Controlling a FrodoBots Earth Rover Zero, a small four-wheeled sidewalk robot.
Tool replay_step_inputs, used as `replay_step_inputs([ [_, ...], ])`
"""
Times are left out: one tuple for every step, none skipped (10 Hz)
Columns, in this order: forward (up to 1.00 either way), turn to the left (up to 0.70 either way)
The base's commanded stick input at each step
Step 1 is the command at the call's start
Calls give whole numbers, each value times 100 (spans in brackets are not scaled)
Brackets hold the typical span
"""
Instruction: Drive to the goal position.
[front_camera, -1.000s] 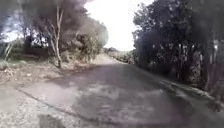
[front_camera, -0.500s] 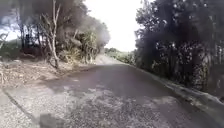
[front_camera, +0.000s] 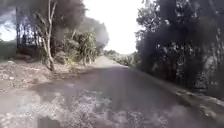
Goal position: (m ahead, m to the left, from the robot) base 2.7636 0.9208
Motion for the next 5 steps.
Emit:
replay_step_inputs([
  [70,0],
  [70,0],
  [70,0],
  [70,0],
  [70,0],
])
